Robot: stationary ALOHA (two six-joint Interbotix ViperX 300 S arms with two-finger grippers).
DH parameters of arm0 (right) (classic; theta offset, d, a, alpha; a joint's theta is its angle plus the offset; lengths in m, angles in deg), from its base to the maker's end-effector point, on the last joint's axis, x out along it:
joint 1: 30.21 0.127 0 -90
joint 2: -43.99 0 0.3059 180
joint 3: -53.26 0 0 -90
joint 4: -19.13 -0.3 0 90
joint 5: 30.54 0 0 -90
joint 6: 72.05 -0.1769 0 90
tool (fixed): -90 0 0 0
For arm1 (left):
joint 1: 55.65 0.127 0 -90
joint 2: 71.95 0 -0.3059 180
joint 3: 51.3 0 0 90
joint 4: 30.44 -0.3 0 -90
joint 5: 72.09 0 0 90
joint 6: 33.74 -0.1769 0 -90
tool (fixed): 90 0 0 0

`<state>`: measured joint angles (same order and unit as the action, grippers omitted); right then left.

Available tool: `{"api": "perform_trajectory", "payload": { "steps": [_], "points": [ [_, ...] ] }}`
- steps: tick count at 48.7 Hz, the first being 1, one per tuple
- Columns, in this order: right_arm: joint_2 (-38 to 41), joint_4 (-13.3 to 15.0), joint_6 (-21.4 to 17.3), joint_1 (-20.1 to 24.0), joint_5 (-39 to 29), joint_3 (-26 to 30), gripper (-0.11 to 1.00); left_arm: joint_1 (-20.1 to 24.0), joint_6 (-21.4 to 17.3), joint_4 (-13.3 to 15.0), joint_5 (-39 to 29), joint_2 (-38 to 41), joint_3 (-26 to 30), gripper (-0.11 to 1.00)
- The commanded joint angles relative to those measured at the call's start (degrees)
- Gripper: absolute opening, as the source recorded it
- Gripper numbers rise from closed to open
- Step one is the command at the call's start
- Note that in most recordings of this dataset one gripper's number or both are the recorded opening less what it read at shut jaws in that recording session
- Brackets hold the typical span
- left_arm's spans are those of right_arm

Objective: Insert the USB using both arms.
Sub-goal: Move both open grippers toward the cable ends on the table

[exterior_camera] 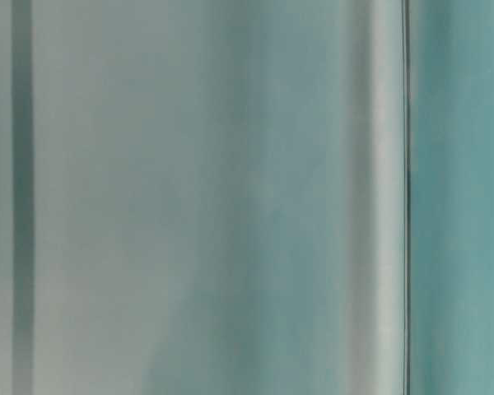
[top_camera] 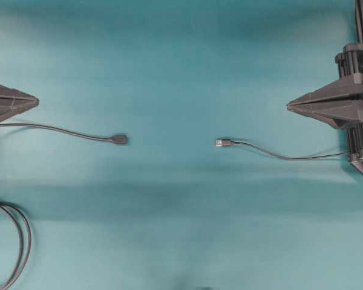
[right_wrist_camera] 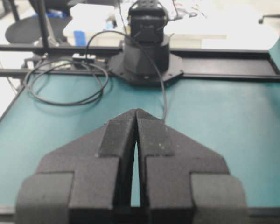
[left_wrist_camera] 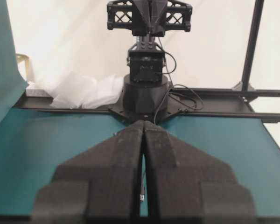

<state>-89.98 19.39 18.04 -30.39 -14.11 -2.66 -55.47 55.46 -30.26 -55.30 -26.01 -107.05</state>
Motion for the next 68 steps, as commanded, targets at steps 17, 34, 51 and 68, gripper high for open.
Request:
{"api": "perform_trajectory", "payload": {
  "steps": [17, 34, 51, 68],
  "points": [
    [0.7, 0.35, -0.79, 0.09, -13.54, 5.1, 0.0, -0.26, 0.62, 1.41, -16.52, 1.67, 5.98, 0.03],
    [9.93, 0.35, -5.1, 0.0, -26.1, 10.11, 0.0, -0.26, 0.62, 1.41, -28.21, 8.96, 9.14, 0.03],
    [20.65, 0.35, -6.15, 0.0, -30.76, 11.43, 0.0, 0.18, 0.35, 1.32, -31.2, 10.81, 8.53, 0.52],
    [31.55, 0.7, -5.98, 0.0, -33.75, 14.5, 0.0, 2.02, -1.85, 0.97, -30.85, 15.12, 7.82, 0.75]
  ]
}}
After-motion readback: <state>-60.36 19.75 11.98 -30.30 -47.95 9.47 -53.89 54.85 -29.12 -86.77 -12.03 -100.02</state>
